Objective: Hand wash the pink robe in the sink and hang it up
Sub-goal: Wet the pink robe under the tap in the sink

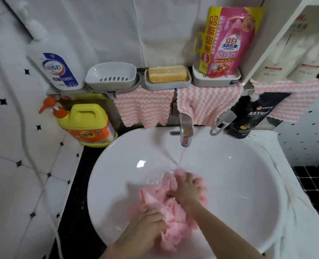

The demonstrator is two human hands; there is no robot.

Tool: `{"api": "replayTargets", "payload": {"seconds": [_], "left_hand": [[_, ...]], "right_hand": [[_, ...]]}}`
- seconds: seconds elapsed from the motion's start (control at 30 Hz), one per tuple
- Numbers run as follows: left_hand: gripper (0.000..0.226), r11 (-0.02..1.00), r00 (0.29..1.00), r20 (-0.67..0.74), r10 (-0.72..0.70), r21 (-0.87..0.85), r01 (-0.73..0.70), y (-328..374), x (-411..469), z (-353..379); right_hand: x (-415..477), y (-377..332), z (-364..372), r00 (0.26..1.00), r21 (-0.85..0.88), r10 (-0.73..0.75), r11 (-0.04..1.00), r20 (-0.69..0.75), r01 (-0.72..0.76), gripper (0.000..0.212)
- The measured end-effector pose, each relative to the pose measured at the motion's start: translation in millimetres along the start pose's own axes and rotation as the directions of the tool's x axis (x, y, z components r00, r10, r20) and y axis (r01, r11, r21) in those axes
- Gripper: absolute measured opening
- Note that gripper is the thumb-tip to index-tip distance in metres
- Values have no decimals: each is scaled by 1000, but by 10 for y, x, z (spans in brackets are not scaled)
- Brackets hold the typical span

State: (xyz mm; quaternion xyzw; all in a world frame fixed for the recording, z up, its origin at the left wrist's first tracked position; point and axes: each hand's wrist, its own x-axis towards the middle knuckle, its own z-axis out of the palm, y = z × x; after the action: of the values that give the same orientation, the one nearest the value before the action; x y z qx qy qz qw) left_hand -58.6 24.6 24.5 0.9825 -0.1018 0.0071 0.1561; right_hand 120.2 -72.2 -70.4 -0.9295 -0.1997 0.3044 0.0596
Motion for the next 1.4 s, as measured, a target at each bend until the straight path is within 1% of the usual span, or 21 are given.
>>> {"api": "replayTargets", "payload": {"seconds": [0.1,0.17,0.2,0.27,0.33,0.37,0.47,0.57,0.7,0.77,0.83,0.87,0.93,0.97,1.03,1.07,1.13,1.2,1.27,1.33,1.4], "left_hand": [[8,1000,1000,-14,1,-19,-1,-79,-62,8],[11,999,999,-38,-38,-30,37,-125,-67,-37],[13,997,996,-52,-69,-37,68,-136,-69,-52],[14,990,989,-73,-132,-56,128,-119,-88,-36],[14,981,980,-74,-186,-62,181,-73,-119,31],[14,976,975,-69,-212,-67,207,-44,-128,69],[14,962,959,-98,-267,-82,259,21,-105,112],[17,948,941,-117,-316,-78,309,74,-36,88],[25,928,926,-63,-373,-40,371,110,44,150],[23,912,910,-67,-410,-36,408,54,77,146],[21,894,887,-111,-448,-58,444,-61,125,91],[22,885,874,-138,-466,-74,460,-122,138,51],[21,863,848,-163,-505,-96,495,-237,147,-47],[21,857,842,-155,-516,-88,508,-268,139,-80],[20,862,851,-138,-506,-80,500,-278,101,-81],[20,875,864,-136,-485,-87,477,-261,78,-40],[19,898,893,-103,-439,-97,430,-184,49,58],[16,897,895,-62,-441,-68,437,-90,78,126],[14,888,888,-34,-459,-46,457,-27,128,170],[14,885,885,-28,-464,-53,462,-14,201,200],[22,888,888,-34,-458,-54,456,-41,287,238]], "right_hand": [[-64,61,-122,997,238,-68,969,-20,71,47],[-215,189,-158,976,387,-109,905,-186,175,37],[-324,261,-153,935,393,-171,872,-312,291,37],[-540,377,-88,790,274,-375,793,-485,544,37],[-653,425,74,672,64,-591,728,-447,683,34],[-644,422,160,663,-23,-647,722,-378,692,35],[-492,328,352,720,-178,-674,738,-163,650,45],[-300,213,426,770,-174,-632,770,-86,613,52],[-79,80,441,827,-135,-555,830,-89,542,29],[47,-70,299,882,-110,-471,877,-1,468,26],[163,-185,89,934,-17,-352,935,57,353,32],[164,-186,-32,959,128,-265,959,98,252,34],[106,-77,-293,978,381,-203,908,40,173,43],[37,22,-385,965,337,-259,906,-37,256,50],[-119,224,-453,887,-10,-419,905,-196,425,63],[-165,313,-397,839,-170,-504,863,-206,476,66],[-180,454,-79,826,-338,-560,791,-68,509,70],[-132,504,184,829,-369,-557,764,35,529,82],[-63,467,259,831,-323,-551,775,75,543,81],[139,404,239,807,-320,-590,761,22,565,64],[317,230,89,826,-300,-563,791,-17,533,41]]}}
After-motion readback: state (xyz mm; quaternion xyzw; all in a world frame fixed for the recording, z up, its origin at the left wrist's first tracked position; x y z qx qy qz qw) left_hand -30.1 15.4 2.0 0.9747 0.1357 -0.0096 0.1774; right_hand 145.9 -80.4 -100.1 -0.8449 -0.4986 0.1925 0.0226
